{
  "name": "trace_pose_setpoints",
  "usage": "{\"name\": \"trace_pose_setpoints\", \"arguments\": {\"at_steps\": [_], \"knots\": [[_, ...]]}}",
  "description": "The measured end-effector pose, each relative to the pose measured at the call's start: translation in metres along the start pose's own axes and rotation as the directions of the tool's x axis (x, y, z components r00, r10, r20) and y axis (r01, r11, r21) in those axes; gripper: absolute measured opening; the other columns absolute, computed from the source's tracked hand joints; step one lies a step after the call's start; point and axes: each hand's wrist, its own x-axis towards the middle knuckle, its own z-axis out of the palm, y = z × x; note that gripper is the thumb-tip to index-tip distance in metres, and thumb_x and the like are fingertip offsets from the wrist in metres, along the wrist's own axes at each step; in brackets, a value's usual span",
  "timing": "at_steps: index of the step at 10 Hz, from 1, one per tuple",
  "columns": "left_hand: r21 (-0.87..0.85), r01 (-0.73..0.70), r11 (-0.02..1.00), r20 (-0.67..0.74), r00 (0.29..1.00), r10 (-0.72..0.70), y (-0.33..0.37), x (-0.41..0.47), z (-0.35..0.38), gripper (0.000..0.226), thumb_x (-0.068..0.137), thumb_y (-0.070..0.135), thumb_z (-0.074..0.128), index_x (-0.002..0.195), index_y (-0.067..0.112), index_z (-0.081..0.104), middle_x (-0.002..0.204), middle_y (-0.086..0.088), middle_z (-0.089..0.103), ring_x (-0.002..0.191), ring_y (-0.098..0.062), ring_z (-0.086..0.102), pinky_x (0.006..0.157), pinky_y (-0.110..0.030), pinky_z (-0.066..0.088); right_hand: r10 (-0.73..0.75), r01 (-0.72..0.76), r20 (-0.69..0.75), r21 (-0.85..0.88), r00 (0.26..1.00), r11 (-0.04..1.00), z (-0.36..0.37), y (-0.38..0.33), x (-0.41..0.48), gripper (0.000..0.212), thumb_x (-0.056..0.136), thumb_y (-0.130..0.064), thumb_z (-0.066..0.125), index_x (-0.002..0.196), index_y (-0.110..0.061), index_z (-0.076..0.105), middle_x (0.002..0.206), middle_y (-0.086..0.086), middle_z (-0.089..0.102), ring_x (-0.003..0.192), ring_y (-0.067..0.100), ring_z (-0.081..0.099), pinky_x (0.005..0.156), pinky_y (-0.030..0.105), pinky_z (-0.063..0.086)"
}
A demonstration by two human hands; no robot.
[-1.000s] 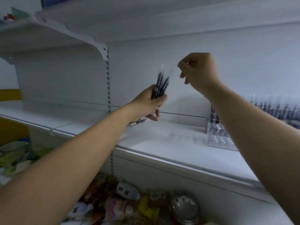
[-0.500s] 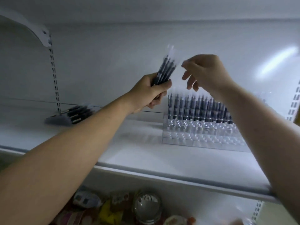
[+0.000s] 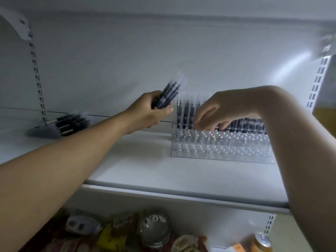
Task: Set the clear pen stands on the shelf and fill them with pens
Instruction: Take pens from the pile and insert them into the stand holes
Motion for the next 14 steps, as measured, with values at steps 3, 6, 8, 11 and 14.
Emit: {"name": "trace_pose_setpoints", "arguments": {"at_steps": [3, 6, 8, 11, 14], "knots": [[0.129, -0.009, 0.992, -0.101, 0.995, 0.022, -0.015, 0.004, 0.010, 0.045, 0.072, 0.028, 0.098, 0.086, 0.011, 0.059, 0.068, 0.001, 0.061, 0.056, -0.006, 0.051, 0.059, -0.023, 0.044, 0.283, -0.203, -0.263, 0.293, 0.922, 0.934, -0.009, 0.052, -0.068, 0.048, 0.067, -0.044, 0.080, 0.095, -0.004, 0.080, 0.086, 0.008, 0.081, 0.083, 0.024, 0.080, 0.071, 0.035, 0.057], [0.145, 0.036, 0.989, -0.154, 0.988, -0.014, -0.016, 0.005, 0.018, 0.046, 0.067, 0.021, 0.101, 0.090, 0.006, 0.064, 0.081, -0.005, 0.078, 0.067, -0.007, 0.066, 0.065, -0.017, 0.049, 0.412, -0.240, -0.421, 0.403, 0.808, 0.883, -0.002, 0.101, -0.094, 0.057, 0.055, -0.057, 0.085, 0.076, -0.005, 0.076, 0.070, 0.011, 0.077, 0.063, 0.021, 0.065, 0.064, 0.036, 0.055], [0.123, 0.089, 0.988, -0.174, 0.983, -0.067, -0.016, 0.004, 0.022, 0.049, 0.066, 0.021, 0.102, 0.095, 0.009, 0.065, 0.082, 0.000, 0.081, 0.081, -0.015, 0.078, 0.079, -0.032, 0.057, 0.447, -0.309, -0.355, 0.382, 0.821, 0.871, 0.013, 0.127, -0.093, 0.047, 0.057, -0.045, 0.095, 0.094, -0.021, 0.080, 0.079, 0.003, 0.081, 0.086, 0.022, 0.076, 0.075, 0.036, 0.059], [0.097, 0.146, 0.985, -0.231, 0.965, -0.120, -0.021, 0.007, 0.025, 0.048, 0.065, 0.020, 0.103, 0.091, 0.012, 0.063, 0.080, -0.001, 0.080, 0.075, -0.013, 0.074, 0.073, -0.031, 0.053, 0.476, -0.327, -0.440, 0.373, 0.762, 0.868, 0.020, 0.144, -0.077, 0.034, 0.067, -0.034, 0.099, 0.092, -0.019, 0.081, 0.097, 0.014, 0.079, 0.095, 0.032, 0.074, 0.067, 0.024, 0.049], [0.165, 0.194, 0.967, -0.275, 0.951, -0.144, -0.028, 0.020, 0.029, 0.053, 0.065, 0.026, 0.103, 0.096, 0.021, 0.059, 0.079, 0.008, 0.076, 0.076, -0.006, 0.071, 0.065, -0.025, 0.044, 0.526, -0.334, -0.474, 0.432, 0.706, 0.838, 0.027, 0.142, -0.062, 0.040, 0.064, -0.026, 0.100, 0.091, -0.005, 0.079, 0.080, 0.014, 0.078, 0.068, 0.018, 0.070, 0.059, 0.025, 0.049]]}}
